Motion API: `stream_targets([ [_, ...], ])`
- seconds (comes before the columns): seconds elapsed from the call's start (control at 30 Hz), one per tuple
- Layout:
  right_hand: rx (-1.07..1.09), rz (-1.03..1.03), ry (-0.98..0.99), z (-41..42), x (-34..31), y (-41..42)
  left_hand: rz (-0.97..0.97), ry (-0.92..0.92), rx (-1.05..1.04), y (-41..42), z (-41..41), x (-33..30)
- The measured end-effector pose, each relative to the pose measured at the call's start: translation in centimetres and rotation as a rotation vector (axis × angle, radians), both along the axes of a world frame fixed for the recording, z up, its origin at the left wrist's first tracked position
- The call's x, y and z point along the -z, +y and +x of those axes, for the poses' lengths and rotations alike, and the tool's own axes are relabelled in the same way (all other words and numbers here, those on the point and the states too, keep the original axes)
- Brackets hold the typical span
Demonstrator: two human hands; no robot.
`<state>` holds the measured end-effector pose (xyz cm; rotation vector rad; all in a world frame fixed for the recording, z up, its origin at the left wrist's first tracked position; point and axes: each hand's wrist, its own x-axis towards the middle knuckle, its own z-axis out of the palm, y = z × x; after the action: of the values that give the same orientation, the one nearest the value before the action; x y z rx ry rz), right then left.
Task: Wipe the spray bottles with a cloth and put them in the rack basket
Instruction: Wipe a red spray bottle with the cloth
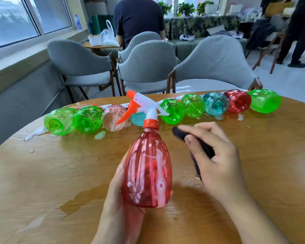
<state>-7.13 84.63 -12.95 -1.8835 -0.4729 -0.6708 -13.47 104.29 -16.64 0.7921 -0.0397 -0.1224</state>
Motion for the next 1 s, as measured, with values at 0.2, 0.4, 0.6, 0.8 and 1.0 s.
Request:
stream_targets([
  [0.2,-0.165,0.143,0.114,-0.9,-0.6,2.7,0.053,-0.158,-0.2,-1.0,1.9,0.2],
  [0.4,-0.228,0.015,0.084,-1.2,0.6,3.3,0.201,-0.062,0.014,-1.2,0.2,-0.1],
  [0.6,-0.369,-0.115,-0.027,-2.5,1.6,3.5,0.064,0.024,-0.163,-0.6,0.8,-1.0],
  [0.8,-0.582,-0.269,0.161,-3.1,-0.3,0.8,0.128,-0.003,-0.255,-0.5,1.2,-0.1],
  [1.0,-0.418,0.392,0.443,-1.7,-1.1,-0.7,0.297,-0.068,-0.232,-0.9,2.6,-0.6],
])
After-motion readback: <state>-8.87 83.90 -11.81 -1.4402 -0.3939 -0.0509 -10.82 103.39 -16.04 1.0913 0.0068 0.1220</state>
